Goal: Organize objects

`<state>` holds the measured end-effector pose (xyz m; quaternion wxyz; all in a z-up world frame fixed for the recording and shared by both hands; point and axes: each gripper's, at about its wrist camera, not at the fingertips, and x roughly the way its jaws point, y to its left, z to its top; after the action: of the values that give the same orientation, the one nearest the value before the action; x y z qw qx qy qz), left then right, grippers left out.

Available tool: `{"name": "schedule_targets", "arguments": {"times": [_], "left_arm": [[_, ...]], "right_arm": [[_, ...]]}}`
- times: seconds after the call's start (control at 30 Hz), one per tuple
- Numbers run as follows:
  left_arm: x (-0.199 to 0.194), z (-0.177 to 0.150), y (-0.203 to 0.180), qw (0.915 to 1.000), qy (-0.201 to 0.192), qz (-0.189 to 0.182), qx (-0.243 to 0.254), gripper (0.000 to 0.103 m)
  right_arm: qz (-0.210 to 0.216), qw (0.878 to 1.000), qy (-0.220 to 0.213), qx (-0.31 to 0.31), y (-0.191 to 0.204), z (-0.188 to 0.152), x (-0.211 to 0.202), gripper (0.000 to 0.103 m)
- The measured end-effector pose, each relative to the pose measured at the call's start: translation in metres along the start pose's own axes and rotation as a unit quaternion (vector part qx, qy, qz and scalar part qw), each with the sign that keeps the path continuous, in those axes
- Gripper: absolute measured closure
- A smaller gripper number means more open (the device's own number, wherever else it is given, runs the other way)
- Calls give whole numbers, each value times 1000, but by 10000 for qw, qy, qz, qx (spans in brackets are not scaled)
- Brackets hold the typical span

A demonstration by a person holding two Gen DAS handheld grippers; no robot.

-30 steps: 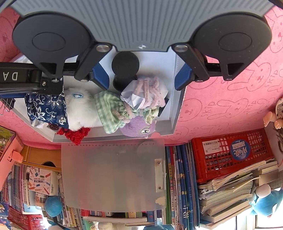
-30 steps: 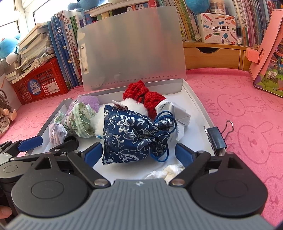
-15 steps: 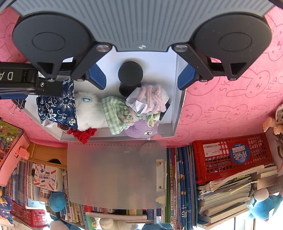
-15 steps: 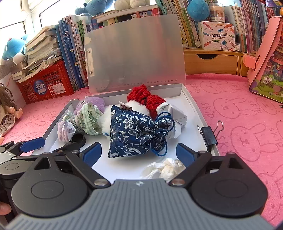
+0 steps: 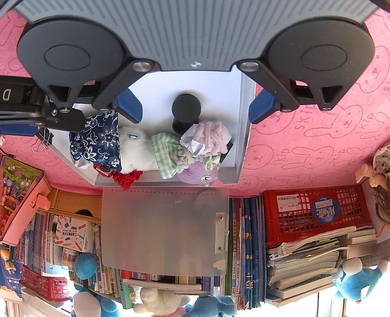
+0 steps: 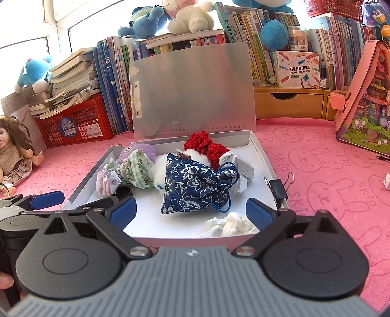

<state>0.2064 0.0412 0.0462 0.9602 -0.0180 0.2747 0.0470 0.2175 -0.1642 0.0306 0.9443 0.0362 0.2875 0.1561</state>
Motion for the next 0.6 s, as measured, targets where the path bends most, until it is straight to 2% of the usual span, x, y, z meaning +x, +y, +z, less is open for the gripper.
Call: {"name": "schedule_targets", "arguments": {"times": [0.3,0.43,0.6], "left_arm": [[-27,-9,-6,9999,-99,-55,23,4],[-35,-22,-11,10000,-51,67,16,4],[-42,-35,-13,10000,47,3,-30,3]], "right_arm": [[-3,9997,-212,-84,0,-6,-23,0],[-40,9996,-239,-135,0,-14,-30,0],[-56,9996,-227,-168,-1,-24,-37,0]]}}
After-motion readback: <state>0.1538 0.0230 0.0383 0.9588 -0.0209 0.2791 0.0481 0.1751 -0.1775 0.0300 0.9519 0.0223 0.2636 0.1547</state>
